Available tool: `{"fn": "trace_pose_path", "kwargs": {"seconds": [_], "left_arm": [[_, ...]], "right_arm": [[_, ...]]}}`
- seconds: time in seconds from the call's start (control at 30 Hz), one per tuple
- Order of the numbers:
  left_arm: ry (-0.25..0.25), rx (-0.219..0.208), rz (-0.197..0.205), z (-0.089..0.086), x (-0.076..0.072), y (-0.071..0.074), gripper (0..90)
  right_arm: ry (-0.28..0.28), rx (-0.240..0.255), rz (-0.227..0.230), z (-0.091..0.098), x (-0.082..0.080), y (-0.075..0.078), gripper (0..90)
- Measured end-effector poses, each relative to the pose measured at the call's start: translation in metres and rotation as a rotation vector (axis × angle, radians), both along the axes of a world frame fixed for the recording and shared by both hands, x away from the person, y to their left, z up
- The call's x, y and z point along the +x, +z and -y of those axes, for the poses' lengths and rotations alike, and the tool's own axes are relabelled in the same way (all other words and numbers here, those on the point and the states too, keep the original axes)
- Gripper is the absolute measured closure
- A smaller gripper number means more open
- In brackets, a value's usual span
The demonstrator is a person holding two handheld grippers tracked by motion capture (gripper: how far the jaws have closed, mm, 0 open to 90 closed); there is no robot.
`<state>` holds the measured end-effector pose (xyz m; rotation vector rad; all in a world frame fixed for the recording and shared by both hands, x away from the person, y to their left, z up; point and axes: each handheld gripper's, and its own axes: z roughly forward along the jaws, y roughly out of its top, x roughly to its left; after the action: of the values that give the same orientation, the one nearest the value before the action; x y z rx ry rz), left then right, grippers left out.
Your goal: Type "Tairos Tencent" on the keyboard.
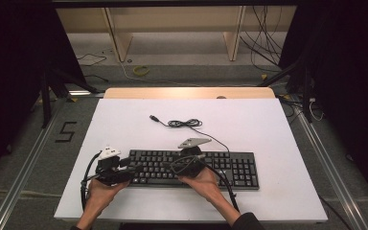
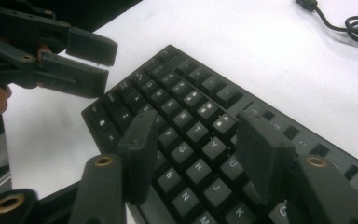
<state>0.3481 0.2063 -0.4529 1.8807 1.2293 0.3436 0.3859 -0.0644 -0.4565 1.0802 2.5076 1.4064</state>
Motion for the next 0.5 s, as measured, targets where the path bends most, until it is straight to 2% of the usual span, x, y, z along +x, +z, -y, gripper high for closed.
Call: {"fn": "trace_pose_path", "kwargs": {"seconds": [0.23,0.37,0.5], "left_arm": [[-0.006,-0.008,-0.001,0.002,0.006,0.001,39.1],[-0.017,0.002,-0.004,0.007,0.009,0.001,47.6],[-0.045,0.019,-0.007,0.013,0.013,0.000,60.3]], "right_arm": [[0.000,0.017,0.003,0.011,-0.004,0.002,42.2],[0.004,0.022,0.004,0.017,-0.007,0.003,40.1],[0.009,0.024,0.007,0.023,-0.011,0.003,40.2]]}}
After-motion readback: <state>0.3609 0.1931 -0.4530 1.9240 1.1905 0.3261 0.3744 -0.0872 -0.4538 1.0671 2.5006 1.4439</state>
